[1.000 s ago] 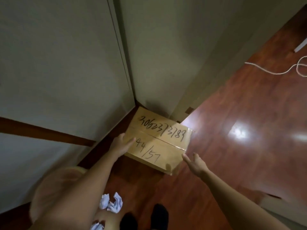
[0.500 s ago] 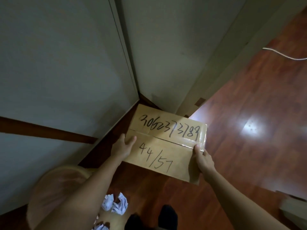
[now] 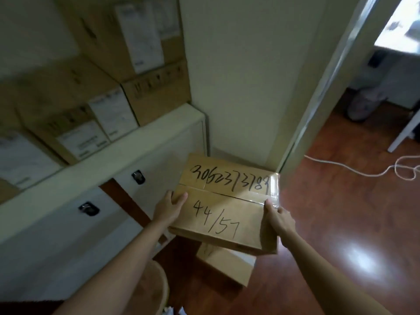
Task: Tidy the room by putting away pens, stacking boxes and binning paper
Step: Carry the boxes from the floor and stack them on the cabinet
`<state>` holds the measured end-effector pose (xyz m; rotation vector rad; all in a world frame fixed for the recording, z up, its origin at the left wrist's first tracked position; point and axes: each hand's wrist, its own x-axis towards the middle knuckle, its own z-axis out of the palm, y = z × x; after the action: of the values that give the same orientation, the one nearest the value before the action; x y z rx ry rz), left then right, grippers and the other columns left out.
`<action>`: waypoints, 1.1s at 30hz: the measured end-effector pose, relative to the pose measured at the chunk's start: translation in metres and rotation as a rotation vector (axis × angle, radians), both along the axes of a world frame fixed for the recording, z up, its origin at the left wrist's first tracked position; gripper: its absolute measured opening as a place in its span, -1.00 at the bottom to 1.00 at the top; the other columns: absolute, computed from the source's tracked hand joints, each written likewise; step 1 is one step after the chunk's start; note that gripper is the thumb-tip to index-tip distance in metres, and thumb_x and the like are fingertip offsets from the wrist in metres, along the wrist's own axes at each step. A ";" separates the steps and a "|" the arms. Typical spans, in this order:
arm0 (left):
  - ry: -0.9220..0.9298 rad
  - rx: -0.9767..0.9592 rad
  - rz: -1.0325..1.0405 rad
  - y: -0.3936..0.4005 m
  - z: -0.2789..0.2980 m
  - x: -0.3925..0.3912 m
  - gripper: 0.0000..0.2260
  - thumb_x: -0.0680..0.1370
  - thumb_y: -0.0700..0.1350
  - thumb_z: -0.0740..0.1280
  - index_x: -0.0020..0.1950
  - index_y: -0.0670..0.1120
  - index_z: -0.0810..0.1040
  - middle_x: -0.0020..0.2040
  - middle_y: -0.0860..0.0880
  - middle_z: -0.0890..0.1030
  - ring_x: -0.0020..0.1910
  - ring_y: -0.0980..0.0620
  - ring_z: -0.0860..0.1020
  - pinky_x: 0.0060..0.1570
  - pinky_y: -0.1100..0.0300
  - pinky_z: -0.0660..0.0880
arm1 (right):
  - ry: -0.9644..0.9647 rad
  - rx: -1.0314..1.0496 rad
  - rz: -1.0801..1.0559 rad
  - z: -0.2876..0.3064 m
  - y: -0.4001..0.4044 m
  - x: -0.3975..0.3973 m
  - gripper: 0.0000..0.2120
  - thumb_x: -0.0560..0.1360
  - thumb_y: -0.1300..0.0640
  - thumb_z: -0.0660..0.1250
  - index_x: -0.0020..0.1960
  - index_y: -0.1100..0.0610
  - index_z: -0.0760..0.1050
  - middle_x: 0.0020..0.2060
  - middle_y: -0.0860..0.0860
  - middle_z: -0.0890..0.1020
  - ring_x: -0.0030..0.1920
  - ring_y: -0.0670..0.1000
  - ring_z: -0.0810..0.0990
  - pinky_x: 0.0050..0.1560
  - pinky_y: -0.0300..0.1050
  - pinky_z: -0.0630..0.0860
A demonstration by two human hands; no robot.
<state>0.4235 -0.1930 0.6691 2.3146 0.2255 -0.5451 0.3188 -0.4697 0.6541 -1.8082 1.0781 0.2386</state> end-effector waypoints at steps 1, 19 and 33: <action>-0.032 -0.026 0.003 0.005 0.028 -0.003 -0.42 0.54 0.26 0.21 0.39 -0.11 0.35 0.35 -0.11 0.48 0.32 -0.16 0.45 0.25 -0.03 0.41 | -0.045 -0.015 0.017 0.026 0.002 0.001 -0.39 0.54 -0.29 0.12 0.27 0.20 0.48 0.11 0.20 0.57 0.07 0.21 0.54 0.12 0.06 0.51; -0.414 -0.424 -0.062 0.197 0.331 -0.021 -0.32 0.29 0.34 0.41 0.32 0.05 0.46 0.10 0.15 0.57 0.10 0.09 0.54 0.02 0.20 0.47 | -0.480 -0.204 0.223 0.322 0.129 0.070 -0.39 0.53 -0.29 0.15 0.20 0.25 0.47 -0.06 0.16 0.54 -0.14 0.15 0.54 -0.22 -0.10 0.47; -0.746 -0.082 0.548 0.296 0.339 0.128 -0.56 0.55 0.34 0.08 -0.28 0.01 0.36 -0.35 0.06 0.37 -0.27 0.00 0.45 -0.16 0.11 0.34 | -0.626 -0.046 0.843 0.348 0.228 0.198 -0.46 0.44 -0.34 0.24 0.28 -0.04 0.46 0.03 0.02 0.66 -0.08 0.06 0.69 -0.17 -0.06 0.65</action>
<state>0.5520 0.1028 1.0078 2.0851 0.4347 0.5634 0.5171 -0.2418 1.0018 -2.0859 -0.1440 0.1207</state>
